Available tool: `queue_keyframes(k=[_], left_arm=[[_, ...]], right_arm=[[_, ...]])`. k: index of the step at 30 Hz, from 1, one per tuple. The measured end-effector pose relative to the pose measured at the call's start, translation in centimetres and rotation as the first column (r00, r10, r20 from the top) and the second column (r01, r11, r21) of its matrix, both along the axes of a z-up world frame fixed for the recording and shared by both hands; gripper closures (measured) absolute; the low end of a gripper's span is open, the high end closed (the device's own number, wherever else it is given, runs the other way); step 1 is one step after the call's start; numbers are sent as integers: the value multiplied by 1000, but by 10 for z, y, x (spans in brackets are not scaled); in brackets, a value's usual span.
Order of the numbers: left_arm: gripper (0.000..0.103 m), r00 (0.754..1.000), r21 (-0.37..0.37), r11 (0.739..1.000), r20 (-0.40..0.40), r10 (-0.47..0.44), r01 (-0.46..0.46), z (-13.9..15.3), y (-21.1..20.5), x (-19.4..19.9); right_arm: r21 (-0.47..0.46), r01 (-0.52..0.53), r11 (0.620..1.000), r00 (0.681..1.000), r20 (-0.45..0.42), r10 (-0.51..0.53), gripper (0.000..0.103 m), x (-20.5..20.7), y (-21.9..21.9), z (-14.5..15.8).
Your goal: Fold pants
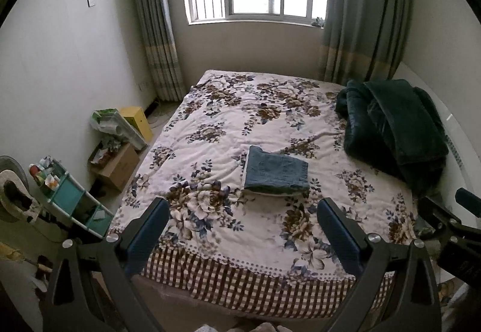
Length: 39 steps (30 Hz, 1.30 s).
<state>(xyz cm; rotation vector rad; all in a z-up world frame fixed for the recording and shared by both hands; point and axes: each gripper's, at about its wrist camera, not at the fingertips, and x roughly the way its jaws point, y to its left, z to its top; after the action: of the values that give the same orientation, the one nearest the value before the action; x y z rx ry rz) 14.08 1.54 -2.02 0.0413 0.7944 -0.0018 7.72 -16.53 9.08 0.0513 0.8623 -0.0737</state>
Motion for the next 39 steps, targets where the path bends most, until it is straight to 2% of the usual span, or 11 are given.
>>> queue_keyframes(k=[8,10,39], left_arm=[[2,1000,10,1000,0,-14,14,-1,-1,2],[0,1000,14,1000,3,-18,18,0,0,3],[0,999,36,999,2,-36,36,0,2,5]], right_arm=[[-10,-7,1000,1000,-15,7,8,-1,3,-7],[-12,-6,1000,1000,-16,6,3,-1,4,-8],[-7,-8,1000,1000,-19,8,2,-2,7,-10]])
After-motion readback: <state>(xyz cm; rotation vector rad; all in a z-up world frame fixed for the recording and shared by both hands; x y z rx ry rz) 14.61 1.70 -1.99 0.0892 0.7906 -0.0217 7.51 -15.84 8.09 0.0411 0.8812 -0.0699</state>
